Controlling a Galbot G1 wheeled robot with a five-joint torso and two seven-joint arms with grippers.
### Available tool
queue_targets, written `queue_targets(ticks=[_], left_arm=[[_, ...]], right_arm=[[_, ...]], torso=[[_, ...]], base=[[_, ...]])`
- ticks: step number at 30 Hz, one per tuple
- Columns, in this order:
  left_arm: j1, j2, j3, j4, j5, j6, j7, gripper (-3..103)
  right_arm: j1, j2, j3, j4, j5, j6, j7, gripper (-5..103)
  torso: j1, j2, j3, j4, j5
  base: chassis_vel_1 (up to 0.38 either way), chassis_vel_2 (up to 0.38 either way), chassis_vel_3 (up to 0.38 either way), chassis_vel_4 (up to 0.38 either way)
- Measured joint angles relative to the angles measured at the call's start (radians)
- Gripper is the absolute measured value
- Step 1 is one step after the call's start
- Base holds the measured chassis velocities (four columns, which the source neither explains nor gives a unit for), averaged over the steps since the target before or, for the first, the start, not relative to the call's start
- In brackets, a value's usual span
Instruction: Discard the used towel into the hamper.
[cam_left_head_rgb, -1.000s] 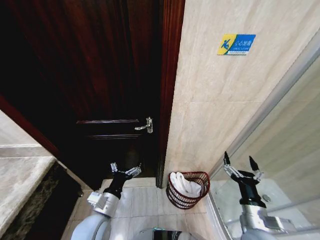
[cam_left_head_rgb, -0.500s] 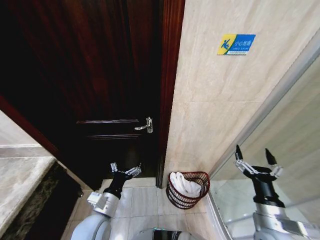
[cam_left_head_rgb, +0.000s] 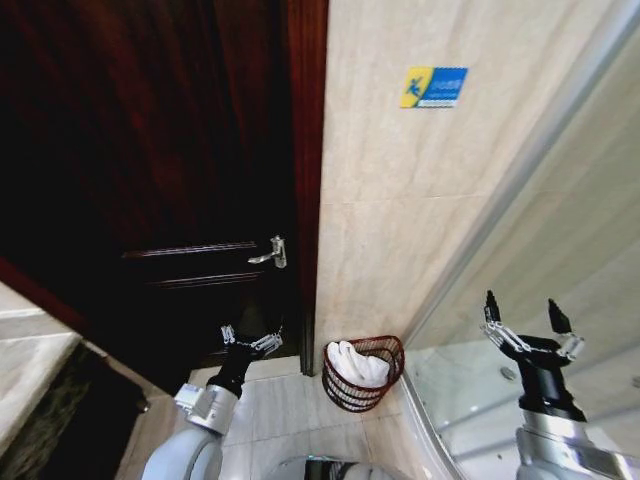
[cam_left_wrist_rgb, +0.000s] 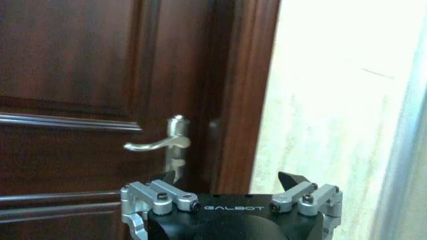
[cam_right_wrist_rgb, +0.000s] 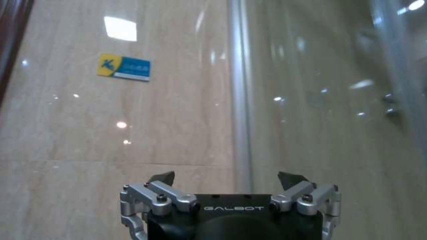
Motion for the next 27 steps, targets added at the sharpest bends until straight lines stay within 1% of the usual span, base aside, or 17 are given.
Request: queue_targets(ticks=[7,13,18,20,23,27], left_arm=[[0.0,0.0,0.0,0.0,0.0,0.0,0.0,100],[0.0,0.0,0.0,0.0,0.0,0.0,0.0,100],[0.0,0.0,0.0,0.0,0.0,0.0,0.0,100],[0.0,0.0,0.0,0.0,0.0,0.0,0.0,100],[0.0,0.0,0.0,0.0,0.0,0.0,0.0,100],[0.0,0.0,0.0,0.0,0.0,0.0,0.0,100]], right_arm=[[-0.002,0.001,-0.007,0.002,0.007,0.008,0.0,100],[-0.001,-0.002,0.012,0.002,0.026,0.023,0.015,100],[0.002,-0.004,0.023,0.001,0.05,0.035,0.017,100],[0.002,-0.004,0.025,0.001,0.06,0.041,0.017,100],[0.003,-0.004,0.025,-0.001,0.062,0.047,0.016,100],[0.006,-0.003,0.028,-0.001,0.07,0.049,0.015,100]], torso=[[0.0,0.0,0.0,-0.0001,0.0],[0.0,0.0,0.0,0.0,0.0],[0.0,0.0,0.0,-0.0001,0.0001],[0.0,0.0,0.0,0.0,-0.0004],[0.0,0.0,0.0,0.0,0.0001],[0.0,0.0,0.0,-0.0001,-0.0002]], base=[[-0.104,-0.113,-0.114,-0.114],[-0.119,-0.127,-0.121,-0.119],[-0.121,-0.121,-0.121,-0.138],[-0.127,-0.134,-0.11,-0.139],[-0.121,-0.122,-0.131,-0.133],[-0.119,-0.126,-0.136,-0.143]])
